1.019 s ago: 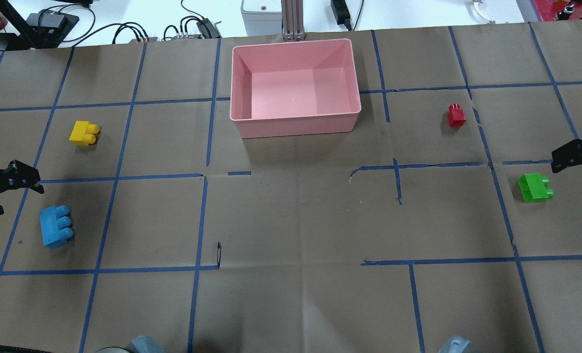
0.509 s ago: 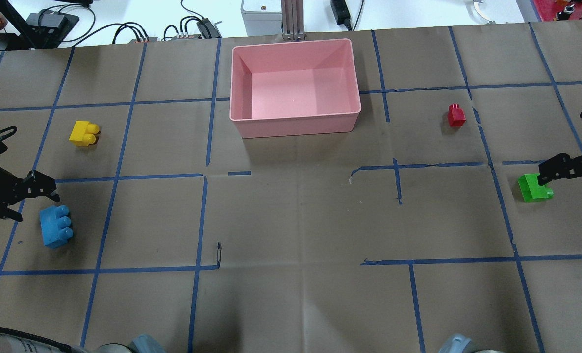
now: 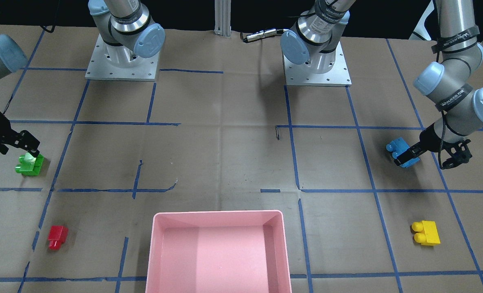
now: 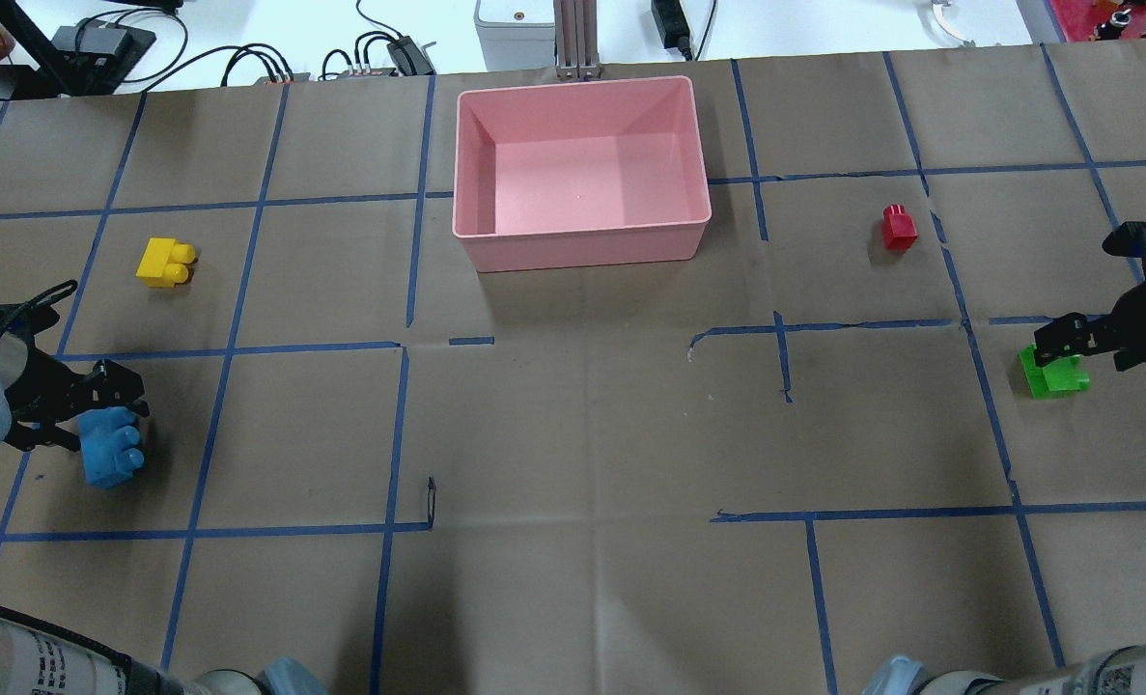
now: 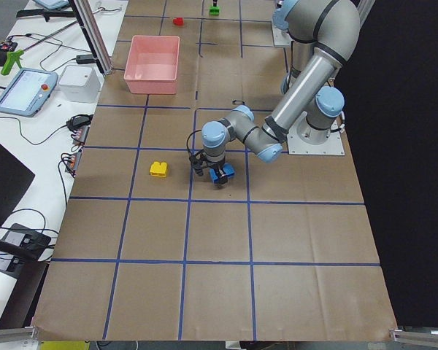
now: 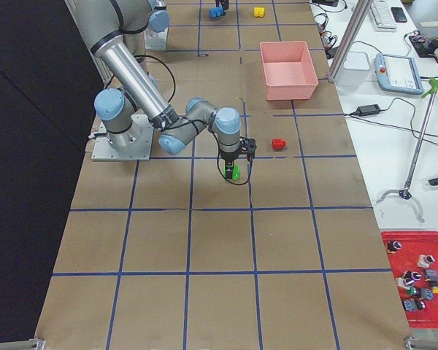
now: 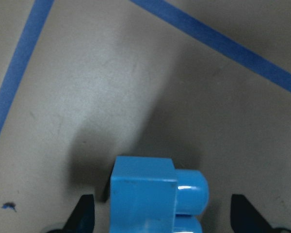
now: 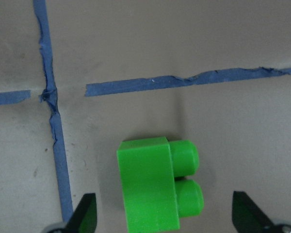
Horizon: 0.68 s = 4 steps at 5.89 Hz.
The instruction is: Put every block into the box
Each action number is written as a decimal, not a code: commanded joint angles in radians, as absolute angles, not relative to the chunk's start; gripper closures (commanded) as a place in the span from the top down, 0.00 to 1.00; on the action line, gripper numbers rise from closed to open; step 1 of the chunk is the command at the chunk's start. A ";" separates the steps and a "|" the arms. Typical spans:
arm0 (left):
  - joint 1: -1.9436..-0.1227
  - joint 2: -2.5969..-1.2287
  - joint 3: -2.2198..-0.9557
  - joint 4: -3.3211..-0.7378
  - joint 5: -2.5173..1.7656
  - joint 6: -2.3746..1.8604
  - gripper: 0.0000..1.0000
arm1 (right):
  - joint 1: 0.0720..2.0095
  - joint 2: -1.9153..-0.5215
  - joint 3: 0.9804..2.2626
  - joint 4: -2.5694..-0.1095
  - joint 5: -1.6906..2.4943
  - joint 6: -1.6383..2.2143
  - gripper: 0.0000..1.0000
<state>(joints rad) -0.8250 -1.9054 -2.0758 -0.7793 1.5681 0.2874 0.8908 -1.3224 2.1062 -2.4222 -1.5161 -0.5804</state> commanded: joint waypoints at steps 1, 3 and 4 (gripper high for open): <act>-0.822 -1.905 -2.080 -0.762 1.571 0.293 0.79 | 0.891 -1.275 2.112 -2.477 -1.516 -0.581 0.97; -0.822 -1.904 -2.079 -0.773 1.575 0.291 0.51 | 0.891 -1.258 2.114 -2.480 -1.516 -0.581 0.93; -0.822 -1.904 -2.076 -0.775 1.583 0.291 0.40 | 0.891 -1.261 2.115 -2.465 -1.520 -0.574 0.62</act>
